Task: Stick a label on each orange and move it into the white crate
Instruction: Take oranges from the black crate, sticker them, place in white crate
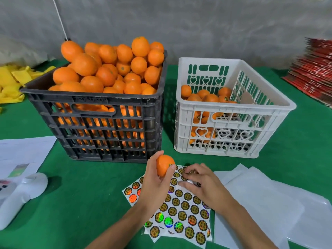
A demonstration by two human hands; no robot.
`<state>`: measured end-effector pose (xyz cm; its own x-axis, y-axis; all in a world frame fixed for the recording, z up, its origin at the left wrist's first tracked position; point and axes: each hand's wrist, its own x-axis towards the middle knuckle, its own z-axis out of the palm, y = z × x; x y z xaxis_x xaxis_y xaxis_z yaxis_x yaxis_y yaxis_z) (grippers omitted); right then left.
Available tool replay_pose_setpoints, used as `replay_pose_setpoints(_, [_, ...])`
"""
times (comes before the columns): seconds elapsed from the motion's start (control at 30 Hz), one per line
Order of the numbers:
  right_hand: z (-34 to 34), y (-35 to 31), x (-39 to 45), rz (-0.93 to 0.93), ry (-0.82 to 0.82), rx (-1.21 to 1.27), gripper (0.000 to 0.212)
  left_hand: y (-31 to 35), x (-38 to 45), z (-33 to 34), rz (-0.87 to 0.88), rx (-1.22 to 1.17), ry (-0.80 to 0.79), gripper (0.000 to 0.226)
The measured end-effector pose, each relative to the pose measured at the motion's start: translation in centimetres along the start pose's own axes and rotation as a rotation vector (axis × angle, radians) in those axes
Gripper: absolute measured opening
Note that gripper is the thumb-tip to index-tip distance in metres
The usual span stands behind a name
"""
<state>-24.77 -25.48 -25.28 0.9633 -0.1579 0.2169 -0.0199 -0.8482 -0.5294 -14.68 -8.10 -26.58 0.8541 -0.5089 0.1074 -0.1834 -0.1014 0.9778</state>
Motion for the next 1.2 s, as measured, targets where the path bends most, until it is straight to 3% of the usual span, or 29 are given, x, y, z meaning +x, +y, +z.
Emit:
replay_pose_setpoints(0.17, [0.4, -0.2, -0.1, 0.009, 0.081, 0.047, 0.023, 0.0, 0.0, 0.1, 0.023, 0.045, -0.014, 0.050])
replay_pose_setpoints(0.27, [0.8, -0.1, -0.1, 0.106, 0.140, 0.181, 0.012, -0.1, 0.0, 0.1, 0.026, 0.072, -0.018, 0.050])
replay_pose_setpoints(0.4, [0.9, -1.0, 0.8, 0.261, 0.231, 0.311, 0.013, -0.4, 0.6, -0.1, 0.012, 0.103, 0.002, 0.051])
replay_pose_setpoints(0.47, [0.3, -2.1, 1.6, 0.294, 0.368, 0.273, 0.013, -0.1, 1.0, -0.2, -0.014, 0.071, 0.013, 0.048])
replay_pose_setpoints(0.6, [-0.7, -5.7, 3.1, 0.206, 0.602, 0.133, 0.017, 2.5, 1.4, -0.1, 0.016, -0.116, 0.026, 0.045])
replay_pose_setpoints(0.67, [-1.0, -7.2, 3.6, 0.162, 0.615, 0.121, 0.018, 4.5, 1.7, 0.0, 0.072, -0.193, 0.017, 0.043])
replay_pose_setpoints(0.77, [-2.6, -8.1, 3.8, 0.093, 0.653, 0.310, 0.017, 7.9, 2.0, -0.1, 0.149, -0.247, -0.005, 0.035])
replay_pose_setpoints(0.87, [-4.8, -8.5, 3.8, -0.017, 0.553, 0.360, 0.029, 11.1, 2.6, -0.6, 0.184, -0.266, -0.022, 0.030])
replay_pose_setpoints(0.93, [-6.1, -9.0, 3.8, -0.082, 0.566, 0.194, 0.040, 13.2, 3.3, -0.7, 0.195, -0.207, -0.047, 0.034])
replay_pose_setpoints(1.0, [-7.4, -9.4, 4.4, -0.100, 0.695, -0.078, 0.050, 15.3, 4.3, -0.8, 0.202, -0.139, -0.090, 0.039])
replay_pose_setpoints(1.07, [-9.1, -9.9, 5.5, -0.075, 0.824, -0.165, 0.050, 17.5, 5.7, -1.1, 0.236, -0.015, -0.103, 0.048])
replay_pose_setpoints(1.1, [-9.9, -10.2, 6.0, -0.068, 0.856, -0.097, 0.043, 18.6, 6.6, -1.4, 0.268, 0.056, -0.111, 0.054])
replay_pose_setpoints(1.2, [-12.1, -10.9, 8.4, 0.036, 0.885, 0.451, 0.029, 21.5, 10.1, -1.9, 0.287, 0.155, -0.221, 0.066])
